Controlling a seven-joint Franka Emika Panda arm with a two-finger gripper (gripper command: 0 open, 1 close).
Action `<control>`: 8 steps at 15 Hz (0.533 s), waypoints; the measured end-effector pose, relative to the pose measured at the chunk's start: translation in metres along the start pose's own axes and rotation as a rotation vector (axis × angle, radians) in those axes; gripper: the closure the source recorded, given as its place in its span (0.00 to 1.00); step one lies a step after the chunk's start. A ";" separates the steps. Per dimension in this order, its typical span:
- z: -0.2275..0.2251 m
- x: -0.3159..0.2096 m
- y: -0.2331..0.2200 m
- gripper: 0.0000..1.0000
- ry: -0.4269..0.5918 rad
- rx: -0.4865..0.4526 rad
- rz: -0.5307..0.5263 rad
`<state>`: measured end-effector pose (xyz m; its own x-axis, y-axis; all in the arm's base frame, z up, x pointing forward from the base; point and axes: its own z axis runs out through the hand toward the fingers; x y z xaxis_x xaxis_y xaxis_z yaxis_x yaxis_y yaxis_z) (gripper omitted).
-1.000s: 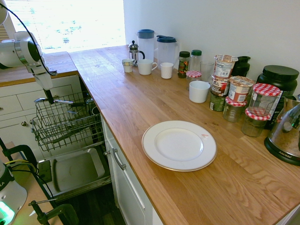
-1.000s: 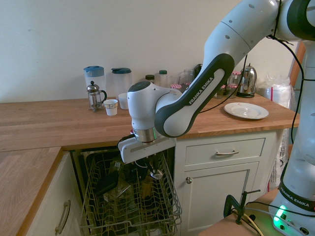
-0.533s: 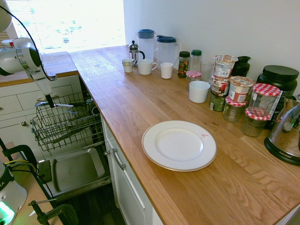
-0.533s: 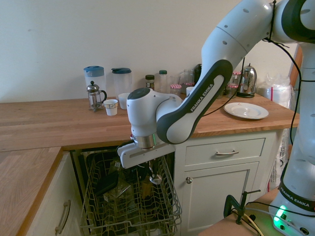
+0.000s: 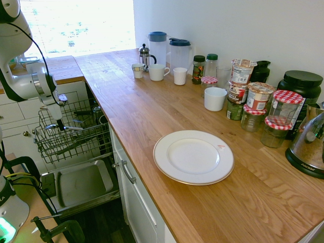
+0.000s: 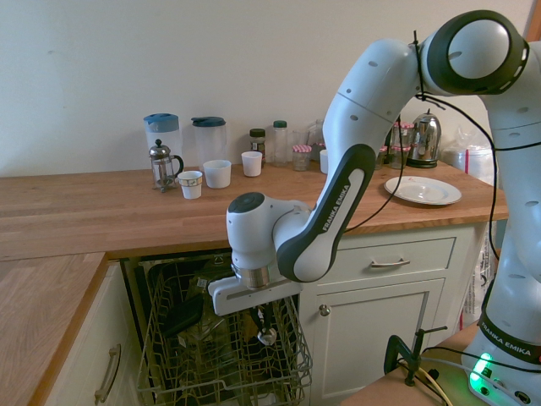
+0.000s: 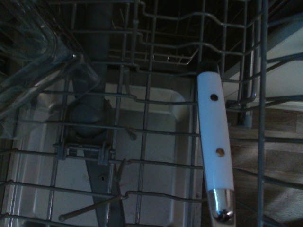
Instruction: Put the spoon in the dishwasher
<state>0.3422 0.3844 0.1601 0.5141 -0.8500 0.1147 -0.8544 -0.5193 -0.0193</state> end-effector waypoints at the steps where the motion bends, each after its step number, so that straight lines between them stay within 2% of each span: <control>1: 0.010 0.000 0.001 1.00 -0.006 -0.001 0.001; 7: 0.061 0.007 -0.011 1.00 -0.025 -0.005 0.015; 8: 0.067 0.009 -0.013 0.00 -0.025 -0.008 0.012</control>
<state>0.3627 0.3776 0.0949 0.5051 -0.8584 0.0896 -0.8612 -0.5081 -0.0128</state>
